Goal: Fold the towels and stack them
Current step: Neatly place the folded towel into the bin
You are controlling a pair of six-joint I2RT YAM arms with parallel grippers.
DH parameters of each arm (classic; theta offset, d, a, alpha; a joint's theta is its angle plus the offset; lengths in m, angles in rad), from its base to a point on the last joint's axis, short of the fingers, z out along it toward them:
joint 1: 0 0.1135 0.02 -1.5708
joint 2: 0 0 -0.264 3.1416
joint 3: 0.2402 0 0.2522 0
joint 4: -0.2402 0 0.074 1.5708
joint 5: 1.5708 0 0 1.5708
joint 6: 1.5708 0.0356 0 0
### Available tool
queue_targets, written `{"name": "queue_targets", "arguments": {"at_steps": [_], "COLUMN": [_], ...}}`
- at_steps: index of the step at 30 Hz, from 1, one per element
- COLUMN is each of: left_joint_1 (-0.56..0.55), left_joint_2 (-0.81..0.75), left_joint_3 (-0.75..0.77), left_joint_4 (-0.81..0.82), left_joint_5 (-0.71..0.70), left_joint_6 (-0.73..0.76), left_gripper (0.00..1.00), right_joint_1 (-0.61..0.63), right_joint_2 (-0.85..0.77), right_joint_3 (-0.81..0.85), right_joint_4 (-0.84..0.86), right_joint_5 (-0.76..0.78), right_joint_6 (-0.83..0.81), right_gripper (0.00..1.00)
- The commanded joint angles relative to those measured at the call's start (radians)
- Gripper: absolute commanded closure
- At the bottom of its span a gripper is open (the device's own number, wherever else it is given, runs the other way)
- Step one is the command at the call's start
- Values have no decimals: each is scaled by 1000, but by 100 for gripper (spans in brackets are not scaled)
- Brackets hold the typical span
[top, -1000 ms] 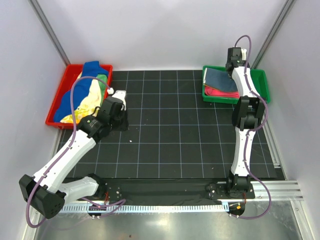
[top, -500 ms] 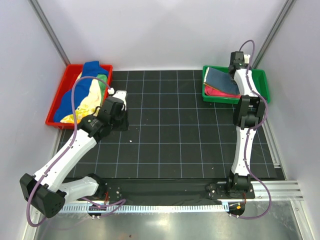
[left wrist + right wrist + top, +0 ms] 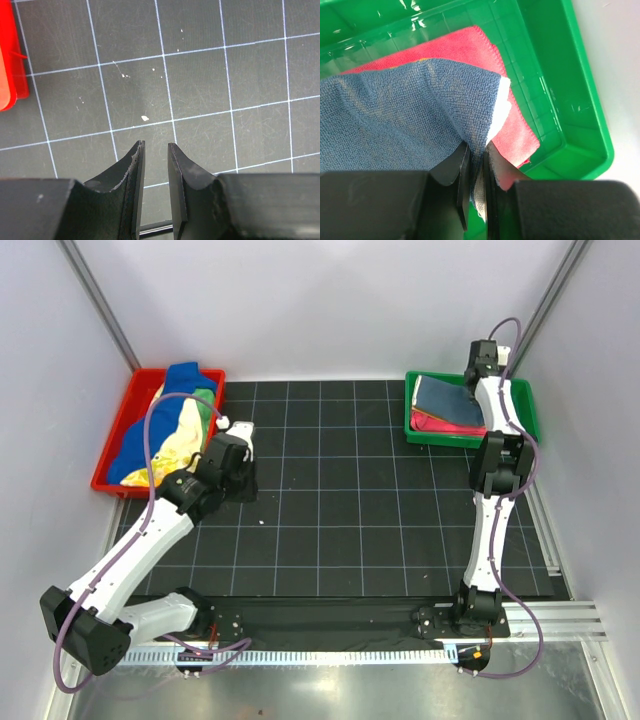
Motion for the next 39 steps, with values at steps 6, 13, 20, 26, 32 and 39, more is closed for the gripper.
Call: {"name": "queue_targets", "arguments": {"at_steps": [6, 13, 20, 26, 32, 39], "left_joint_1": [4, 3, 3, 4, 3, 4], "left_joint_2": [-4, -14, -28, -43, -57, -80], "left_joint_3": [-7, -10, -10, -9, -9, -7], "left_joint_4": [0, 2, 3, 3, 6, 9], "left_joint_5": [14, 16, 17, 19, 23, 23], "left_joint_6": [-1, -1, -3, -3, -1, 0], "left_gripper": [71, 71, 71, 71, 71, 70], "right_joint_1": [-12, -12, -10, 60, 276, 462], "right_joint_2": [15, -51, -196, -478, -767, -979], "right_joint_3": [40, 5, -46, -305, -751, -1254], "right_joint_4": [41, 48, 42, 172, 436, 749], "right_joint_5": [11, -8, -92, -231, -253, -402], "right_joint_6": [26, 52, 125, 204, 262, 383], "right_gripper": [70, 23, 0, 0, 0, 1]}}
